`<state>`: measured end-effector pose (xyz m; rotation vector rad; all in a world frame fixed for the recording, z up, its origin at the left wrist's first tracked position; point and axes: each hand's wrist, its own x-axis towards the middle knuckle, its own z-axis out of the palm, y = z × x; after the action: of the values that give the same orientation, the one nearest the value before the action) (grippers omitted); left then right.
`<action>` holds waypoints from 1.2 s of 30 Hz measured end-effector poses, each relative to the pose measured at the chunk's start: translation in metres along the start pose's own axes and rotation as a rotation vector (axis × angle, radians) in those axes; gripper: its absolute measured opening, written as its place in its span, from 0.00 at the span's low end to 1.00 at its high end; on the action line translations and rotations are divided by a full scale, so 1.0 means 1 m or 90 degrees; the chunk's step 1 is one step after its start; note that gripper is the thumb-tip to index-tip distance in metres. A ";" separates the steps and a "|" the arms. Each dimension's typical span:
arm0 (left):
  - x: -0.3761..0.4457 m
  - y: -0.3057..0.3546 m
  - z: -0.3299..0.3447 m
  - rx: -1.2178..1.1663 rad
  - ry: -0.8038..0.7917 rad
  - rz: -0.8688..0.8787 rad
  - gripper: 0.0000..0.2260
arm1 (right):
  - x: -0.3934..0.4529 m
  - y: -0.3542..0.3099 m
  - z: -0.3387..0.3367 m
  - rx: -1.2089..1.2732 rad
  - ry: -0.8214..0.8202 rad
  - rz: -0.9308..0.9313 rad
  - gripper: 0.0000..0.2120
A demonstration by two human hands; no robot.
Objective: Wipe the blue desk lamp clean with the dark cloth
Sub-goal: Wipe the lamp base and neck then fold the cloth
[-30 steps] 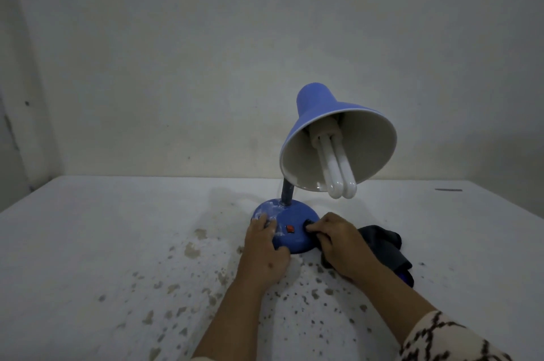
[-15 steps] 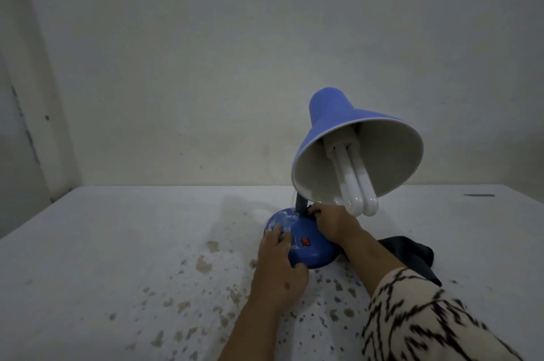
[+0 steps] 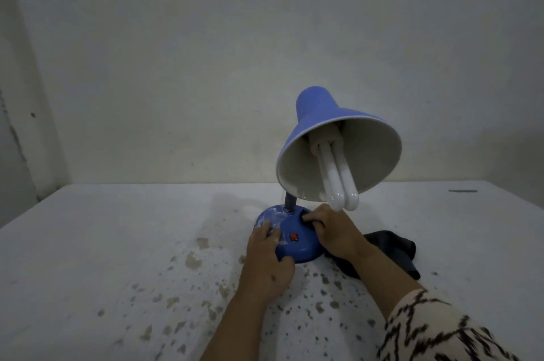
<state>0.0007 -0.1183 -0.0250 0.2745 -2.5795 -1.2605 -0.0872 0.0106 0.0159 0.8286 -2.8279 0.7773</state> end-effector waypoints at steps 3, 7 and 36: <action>-0.002 0.002 0.000 0.020 -0.004 0.004 0.29 | -0.017 -0.007 -0.003 -0.014 0.005 -0.019 0.15; -0.004 0.002 -0.001 0.026 -0.008 0.004 0.28 | -0.035 -0.012 -0.005 -0.029 -0.006 -0.029 0.15; -0.029 0.022 -0.012 -0.211 0.074 -0.070 0.17 | -0.067 -0.019 -0.025 -0.167 -0.009 0.099 0.16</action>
<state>0.0307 -0.1057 -0.0043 0.4129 -2.2397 -1.6313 -0.0217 0.0412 0.0307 0.5840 -2.9467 0.4029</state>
